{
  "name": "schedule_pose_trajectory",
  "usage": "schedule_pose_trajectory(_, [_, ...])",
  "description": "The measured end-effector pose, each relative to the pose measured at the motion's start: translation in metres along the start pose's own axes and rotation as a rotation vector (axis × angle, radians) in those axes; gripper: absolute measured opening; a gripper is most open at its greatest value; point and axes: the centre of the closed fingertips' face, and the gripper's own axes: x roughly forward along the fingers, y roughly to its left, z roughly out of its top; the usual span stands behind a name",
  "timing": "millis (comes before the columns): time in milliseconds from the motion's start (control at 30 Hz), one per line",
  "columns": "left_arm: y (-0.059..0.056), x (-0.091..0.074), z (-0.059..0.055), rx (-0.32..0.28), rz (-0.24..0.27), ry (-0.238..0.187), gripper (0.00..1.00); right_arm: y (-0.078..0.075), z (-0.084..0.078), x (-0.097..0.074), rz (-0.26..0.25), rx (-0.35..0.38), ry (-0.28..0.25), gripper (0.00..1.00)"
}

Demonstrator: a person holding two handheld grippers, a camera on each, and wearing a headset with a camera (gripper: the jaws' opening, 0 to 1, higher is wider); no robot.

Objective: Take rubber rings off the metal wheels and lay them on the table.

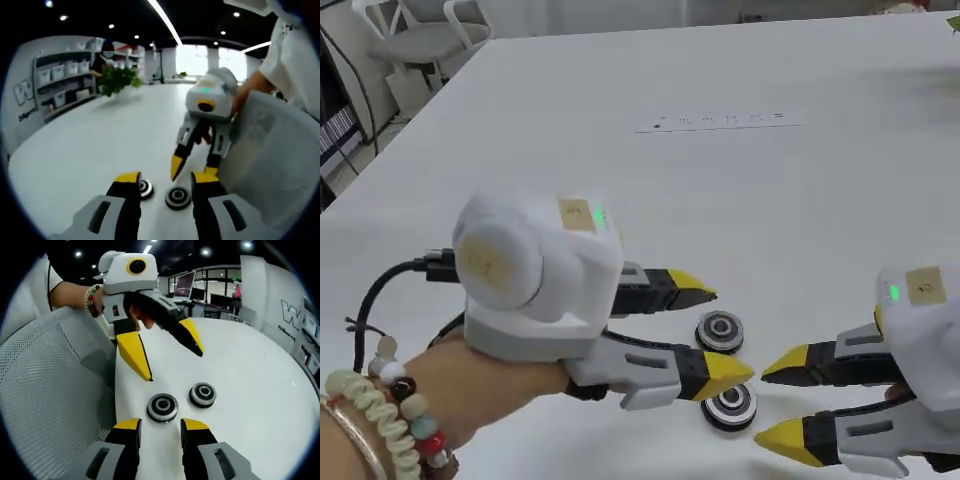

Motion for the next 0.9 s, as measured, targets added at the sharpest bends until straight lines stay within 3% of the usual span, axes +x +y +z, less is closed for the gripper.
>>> schedule_pose_trajectory(133, [-0.004, 0.006, -0.010, 0.006, -0.010, 0.035, 0.37, -0.001, 0.004, 0.002, 0.001, -0.011, -0.019, 0.28])
schedule_pose_trajectory(467, [-0.014, 0.018, -0.038, 0.047, -0.047, 0.127, 0.28, -0.006, 0.002, 0.006, 0.003, 0.087, -0.064, 0.24])
schedule_pose_trajectory(767, [-0.013, 0.022, -0.045, 0.040, -0.044, 0.135, 0.20, -0.004, 0.000, 0.010, 0.013, 0.088, -0.056, 0.21])
schedule_pose_trajectory(867, [-0.017, 0.022, -0.050, 0.059, -0.063, 0.158, 0.17, -0.005, 0.000, 0.010, 0.017, 0.109, -0.061, 0.21])
schedule_pose_trajectory(900, [-0.018, 0.023, -0.048, 0.054, -0.065, 0.142, 0.16, -0.005, 0.000, 0.010, 0.017, 0.110, -0.061, 0.21])
